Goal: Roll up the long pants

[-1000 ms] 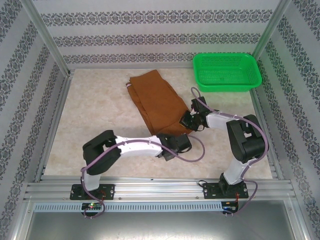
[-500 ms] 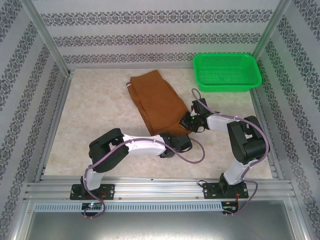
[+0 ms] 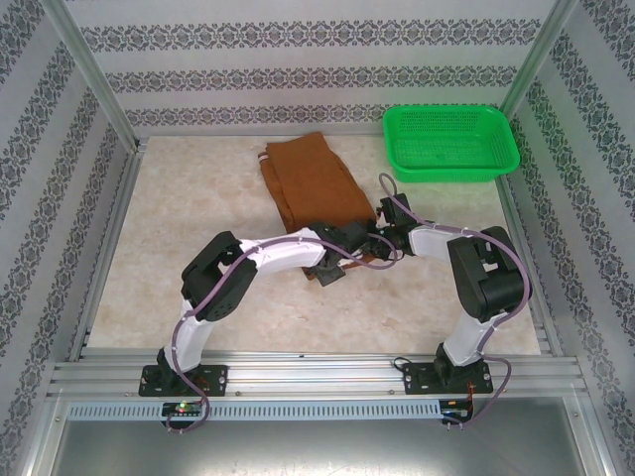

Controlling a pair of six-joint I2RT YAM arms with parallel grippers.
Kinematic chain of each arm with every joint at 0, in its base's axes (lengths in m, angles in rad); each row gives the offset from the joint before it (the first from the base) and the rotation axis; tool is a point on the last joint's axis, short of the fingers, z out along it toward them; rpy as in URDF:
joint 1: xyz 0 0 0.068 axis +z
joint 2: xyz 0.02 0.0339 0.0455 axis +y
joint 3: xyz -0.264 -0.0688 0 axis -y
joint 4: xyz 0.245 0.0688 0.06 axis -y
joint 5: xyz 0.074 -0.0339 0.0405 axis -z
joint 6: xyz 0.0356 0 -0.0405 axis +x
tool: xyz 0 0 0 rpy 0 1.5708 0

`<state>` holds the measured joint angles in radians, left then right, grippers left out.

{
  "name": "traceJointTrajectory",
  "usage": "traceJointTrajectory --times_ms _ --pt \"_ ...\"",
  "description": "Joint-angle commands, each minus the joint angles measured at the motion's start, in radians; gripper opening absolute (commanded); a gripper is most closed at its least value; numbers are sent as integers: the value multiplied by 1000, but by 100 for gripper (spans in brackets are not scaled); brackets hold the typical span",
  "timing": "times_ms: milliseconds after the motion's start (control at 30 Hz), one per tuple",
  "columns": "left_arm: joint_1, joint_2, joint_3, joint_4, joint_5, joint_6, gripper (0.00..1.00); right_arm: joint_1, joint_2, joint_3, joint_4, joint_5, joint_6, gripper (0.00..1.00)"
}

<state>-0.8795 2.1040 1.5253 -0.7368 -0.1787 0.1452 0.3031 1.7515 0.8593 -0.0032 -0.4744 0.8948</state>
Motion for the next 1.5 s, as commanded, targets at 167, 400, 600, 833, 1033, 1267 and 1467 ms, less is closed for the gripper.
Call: traceJointTrajectory --times_ms 167,400,600,833,1033,1267,1467 --pt "-6 -6 -63 -71 268 -7 0 -16 13 -3 -99 -44 4 0" --pt "-4 -183 -90 -80 568 -52 0 -41 -54 19 -135 -30 -41 24" --pt "46 -193 -69 -86 815 -126 0 -86 -231 51 -223 82 -97 66" --pt "116 -214 -158 24 1071 -232 0 -132 -424 65 -305 133 -127 71" --pt "208 -220 -287 338 1291 -516 0 -133 -431 95 -384 71 -146 71" --pt "269 -243 -376 576 1425 -800 0 -133 -477 54 -391 26 -132 70" --pt "296 -254 -383 644 1468 -921 0 -123 -514 15 -398 -23 -124 70"
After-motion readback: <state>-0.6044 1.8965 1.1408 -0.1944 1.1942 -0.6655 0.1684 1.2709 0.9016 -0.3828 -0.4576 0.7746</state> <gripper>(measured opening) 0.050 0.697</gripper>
